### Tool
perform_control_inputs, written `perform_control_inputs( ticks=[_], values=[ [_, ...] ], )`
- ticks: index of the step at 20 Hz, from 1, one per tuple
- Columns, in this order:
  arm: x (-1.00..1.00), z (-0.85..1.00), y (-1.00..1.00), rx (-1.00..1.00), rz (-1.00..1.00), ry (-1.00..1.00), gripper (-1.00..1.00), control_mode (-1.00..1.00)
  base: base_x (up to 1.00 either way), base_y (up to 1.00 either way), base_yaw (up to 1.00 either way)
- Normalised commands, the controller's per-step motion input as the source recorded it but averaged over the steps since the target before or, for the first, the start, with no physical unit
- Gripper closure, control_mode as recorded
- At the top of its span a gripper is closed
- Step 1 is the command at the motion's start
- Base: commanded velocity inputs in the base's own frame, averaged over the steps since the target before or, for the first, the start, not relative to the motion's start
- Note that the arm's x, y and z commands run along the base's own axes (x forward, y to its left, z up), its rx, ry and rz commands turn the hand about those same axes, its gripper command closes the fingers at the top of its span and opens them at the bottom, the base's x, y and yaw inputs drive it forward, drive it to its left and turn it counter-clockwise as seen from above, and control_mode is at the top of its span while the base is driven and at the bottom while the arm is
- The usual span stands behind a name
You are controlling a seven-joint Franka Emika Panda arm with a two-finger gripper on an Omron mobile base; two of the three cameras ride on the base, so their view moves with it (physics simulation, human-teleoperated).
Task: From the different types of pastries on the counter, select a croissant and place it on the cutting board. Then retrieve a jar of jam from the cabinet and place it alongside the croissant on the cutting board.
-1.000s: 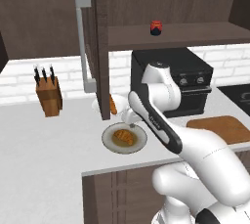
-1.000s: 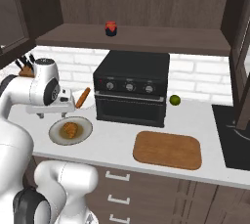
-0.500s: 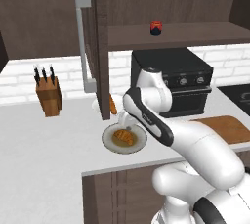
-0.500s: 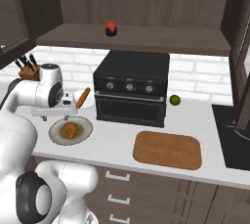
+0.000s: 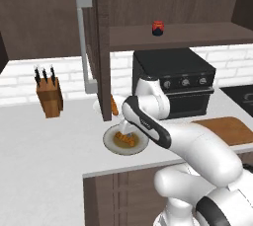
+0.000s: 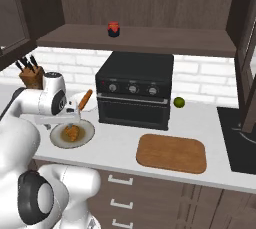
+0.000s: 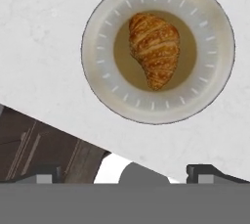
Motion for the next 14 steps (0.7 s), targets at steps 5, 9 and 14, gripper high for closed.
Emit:
perform_control_inputs(
  ticks=[5,9,14],
  values=[
    [0.23,-0.14,0.00,0.00,0.00,0.00,-1.00,-1.00,0.00,0.00,0.00],
    [0.26,-0.10,0.00,0.00,0.00,0.00,-1.00,-1.00,0.00,0.00,0.00],
    [0.27,-0.12,0.00,0.00,0.00,0.00,-1.00,-1.00,0.00,0.00,0.00]
  ],
)
